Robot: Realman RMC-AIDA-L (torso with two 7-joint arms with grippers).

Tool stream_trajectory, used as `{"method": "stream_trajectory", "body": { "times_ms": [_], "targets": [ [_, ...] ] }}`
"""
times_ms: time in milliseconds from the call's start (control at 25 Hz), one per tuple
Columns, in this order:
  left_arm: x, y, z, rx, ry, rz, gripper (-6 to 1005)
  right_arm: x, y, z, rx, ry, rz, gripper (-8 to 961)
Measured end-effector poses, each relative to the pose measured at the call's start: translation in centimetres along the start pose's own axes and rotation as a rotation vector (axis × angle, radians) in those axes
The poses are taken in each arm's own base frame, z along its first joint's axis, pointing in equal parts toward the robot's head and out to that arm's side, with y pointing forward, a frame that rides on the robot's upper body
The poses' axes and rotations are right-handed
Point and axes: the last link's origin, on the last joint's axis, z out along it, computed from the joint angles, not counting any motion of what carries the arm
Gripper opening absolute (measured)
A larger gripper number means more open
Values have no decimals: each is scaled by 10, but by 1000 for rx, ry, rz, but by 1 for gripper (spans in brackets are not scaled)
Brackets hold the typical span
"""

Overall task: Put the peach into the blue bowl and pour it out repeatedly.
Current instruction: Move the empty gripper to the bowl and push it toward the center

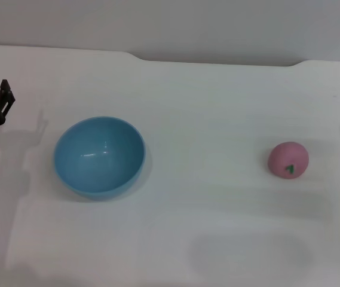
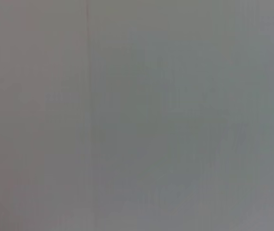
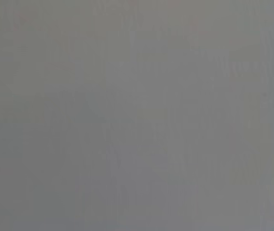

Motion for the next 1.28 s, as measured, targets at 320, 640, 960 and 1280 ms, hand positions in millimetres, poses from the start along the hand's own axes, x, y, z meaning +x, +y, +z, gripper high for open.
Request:
{"method": "stream_trajectory", "body": {
  "times_ms": [320, 640, 960, 1280],
  "targets": [
    [0, 3, 1, -13, -2, 5, 813, 0, 0, -1, 2, 1, 0, 688],
    [12, 13, 25, -70, 4, 8, 813, 1, -1, -2, 4, 3, 0, 687],
    [55, 11, 102, -203, -219, -82, 812, 1, -1, -3, 5, 4, 0, 687],
    [123, 12, 105, -339, -178, -97, 812, 2, -2, -3, 3, 7, -1, 686]
  ]
}}
